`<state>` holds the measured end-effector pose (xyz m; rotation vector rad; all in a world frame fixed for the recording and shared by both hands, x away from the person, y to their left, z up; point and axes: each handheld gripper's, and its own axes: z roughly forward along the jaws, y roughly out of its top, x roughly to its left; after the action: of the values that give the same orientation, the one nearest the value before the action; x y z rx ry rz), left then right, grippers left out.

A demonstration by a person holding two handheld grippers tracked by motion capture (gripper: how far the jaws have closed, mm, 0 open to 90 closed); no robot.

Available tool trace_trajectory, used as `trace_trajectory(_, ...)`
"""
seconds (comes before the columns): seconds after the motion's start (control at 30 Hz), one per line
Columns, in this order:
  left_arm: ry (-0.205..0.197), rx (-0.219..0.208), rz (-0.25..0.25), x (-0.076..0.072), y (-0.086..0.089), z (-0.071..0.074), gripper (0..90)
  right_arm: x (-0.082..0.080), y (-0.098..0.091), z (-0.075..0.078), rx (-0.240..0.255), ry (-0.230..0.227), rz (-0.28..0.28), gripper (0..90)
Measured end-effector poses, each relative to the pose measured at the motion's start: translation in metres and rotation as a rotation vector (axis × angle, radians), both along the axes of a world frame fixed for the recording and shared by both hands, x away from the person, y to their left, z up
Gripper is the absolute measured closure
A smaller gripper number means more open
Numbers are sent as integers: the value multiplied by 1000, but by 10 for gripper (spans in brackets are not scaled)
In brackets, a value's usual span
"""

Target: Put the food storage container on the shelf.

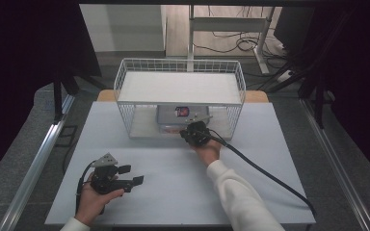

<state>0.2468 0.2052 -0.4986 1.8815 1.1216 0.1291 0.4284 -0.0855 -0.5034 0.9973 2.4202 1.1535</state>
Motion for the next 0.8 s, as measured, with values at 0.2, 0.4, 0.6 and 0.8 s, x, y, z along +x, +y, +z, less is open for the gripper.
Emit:
trace_trajectory(0.2, 3, -4, 2, 4, 1, 0, 251, -24, -7, 10, -21, -7, 61, 886)
trace_trajectory(0.4, 1, 4, 9, 5, 1, 0, 251, -46, -33, 25, 6, 4, 88, 886)
trace_trajectory(0.6, -22, 14, 17, 5, 2, 5, 251, -79, -71, 42, 27, -13, 89, 886)
trace_trajectory(0.8, -30, 33, 8, 1, 3, 4, 251, -119, -115, 46, 48, 1, 67, 883)
